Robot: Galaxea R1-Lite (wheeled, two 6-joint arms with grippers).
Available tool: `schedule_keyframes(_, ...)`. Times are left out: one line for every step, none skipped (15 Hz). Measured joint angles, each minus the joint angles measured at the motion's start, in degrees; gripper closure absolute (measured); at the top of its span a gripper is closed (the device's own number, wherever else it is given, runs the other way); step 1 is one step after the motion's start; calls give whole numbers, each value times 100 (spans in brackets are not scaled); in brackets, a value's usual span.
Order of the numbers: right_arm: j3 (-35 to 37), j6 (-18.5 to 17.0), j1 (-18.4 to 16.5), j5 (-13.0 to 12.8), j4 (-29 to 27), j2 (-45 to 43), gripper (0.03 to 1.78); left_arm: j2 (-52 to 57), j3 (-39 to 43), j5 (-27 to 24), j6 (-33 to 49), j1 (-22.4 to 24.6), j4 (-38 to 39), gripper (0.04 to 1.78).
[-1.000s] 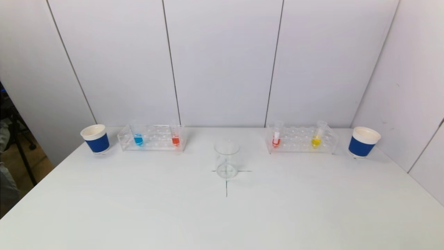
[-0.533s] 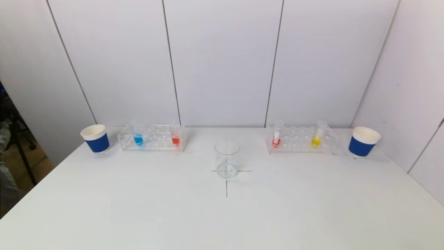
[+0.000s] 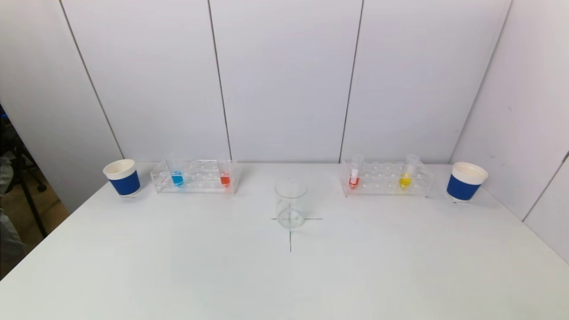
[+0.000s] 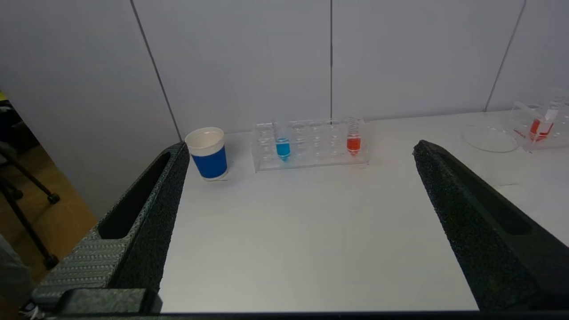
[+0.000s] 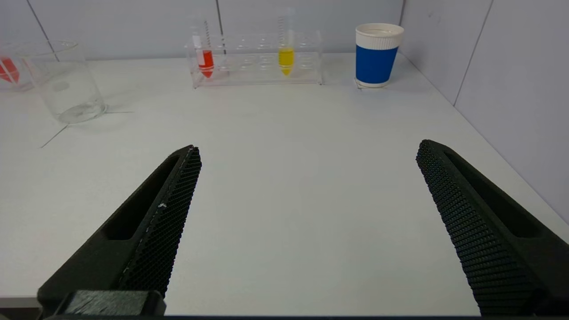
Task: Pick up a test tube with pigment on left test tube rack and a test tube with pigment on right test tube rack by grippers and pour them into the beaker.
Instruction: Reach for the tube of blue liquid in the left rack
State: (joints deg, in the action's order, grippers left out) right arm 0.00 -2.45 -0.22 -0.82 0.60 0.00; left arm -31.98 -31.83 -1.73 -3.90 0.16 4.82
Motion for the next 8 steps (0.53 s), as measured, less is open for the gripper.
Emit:
schedule_keyframes(0,2,0,2,0,0,5,-283,-15,-2,-9,0,216,6)
schedule_keyframes(0,2,0,2,0,0,5,-573,-22,-2,-17,0,446,6)
schedule_keyframes(0,2,0,0,0,0,5,-834,-26,-5,-26,0,645,6)
schedule_keyframes(0,2,0,5,0,0,5,-1085,-28,-6,-26,0,828,6)
schedule_keyframes(0,0,0,5,0,0,5,-1330,-33,-6,-26,0,1028,6)
schedule_keyframes(0,2,-2,2,-2,0,5,-1587,-33,-6,-12,0,1254,6)
schedule_keyframes(0,2,0,2,-2,0,5,-1826,-33,-9,7,0,1480,6)
schedule_keyframes(0,2,0,0,0,0,5,-2080,-30,-5,18,2,1723,6)
